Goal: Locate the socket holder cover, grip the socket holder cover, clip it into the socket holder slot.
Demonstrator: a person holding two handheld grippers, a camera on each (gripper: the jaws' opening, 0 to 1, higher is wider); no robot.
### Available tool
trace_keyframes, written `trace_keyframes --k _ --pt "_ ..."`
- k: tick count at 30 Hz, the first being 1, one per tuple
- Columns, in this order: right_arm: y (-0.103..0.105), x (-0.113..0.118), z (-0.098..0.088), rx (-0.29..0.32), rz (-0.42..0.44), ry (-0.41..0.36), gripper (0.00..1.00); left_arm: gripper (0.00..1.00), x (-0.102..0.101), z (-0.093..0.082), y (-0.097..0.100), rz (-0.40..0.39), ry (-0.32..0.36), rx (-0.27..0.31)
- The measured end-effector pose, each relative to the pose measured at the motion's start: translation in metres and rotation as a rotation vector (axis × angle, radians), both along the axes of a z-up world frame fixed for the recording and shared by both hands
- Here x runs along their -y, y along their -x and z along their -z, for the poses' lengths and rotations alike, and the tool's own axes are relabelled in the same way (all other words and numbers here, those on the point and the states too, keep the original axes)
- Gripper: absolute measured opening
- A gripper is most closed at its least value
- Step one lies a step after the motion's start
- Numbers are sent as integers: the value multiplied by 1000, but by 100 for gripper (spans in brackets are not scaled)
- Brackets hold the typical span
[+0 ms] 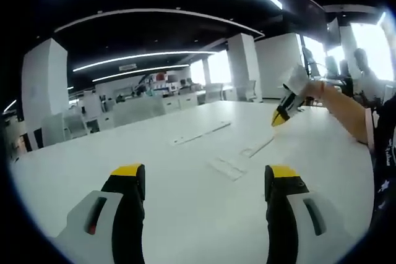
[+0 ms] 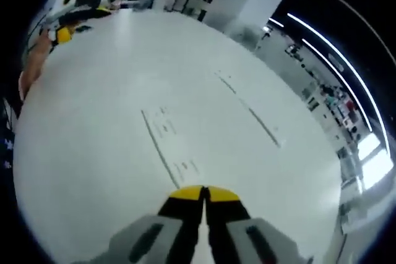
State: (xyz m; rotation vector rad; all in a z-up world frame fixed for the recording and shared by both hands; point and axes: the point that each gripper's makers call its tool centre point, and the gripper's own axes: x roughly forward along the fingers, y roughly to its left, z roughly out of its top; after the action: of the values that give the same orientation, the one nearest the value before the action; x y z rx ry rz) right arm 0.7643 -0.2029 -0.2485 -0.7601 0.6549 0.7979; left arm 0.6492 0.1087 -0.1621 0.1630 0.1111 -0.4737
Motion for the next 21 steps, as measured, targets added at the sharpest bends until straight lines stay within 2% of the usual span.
trace_keyframes --k 4,7,11,21 --pt "3 3 2 -13 11 -32 4 78 0 -3 0 -4 6 13" --pt "0 4 3 3 4 -32 4 78 1 -1 -1 -10 7 6" --pt "-1 -3 3 1 -13 -53 4 78 2 -2 -3 -12 23 6" --pt "-13 7 13 -17 18 -26 4 78 0 -6 -7 -21 50 9"
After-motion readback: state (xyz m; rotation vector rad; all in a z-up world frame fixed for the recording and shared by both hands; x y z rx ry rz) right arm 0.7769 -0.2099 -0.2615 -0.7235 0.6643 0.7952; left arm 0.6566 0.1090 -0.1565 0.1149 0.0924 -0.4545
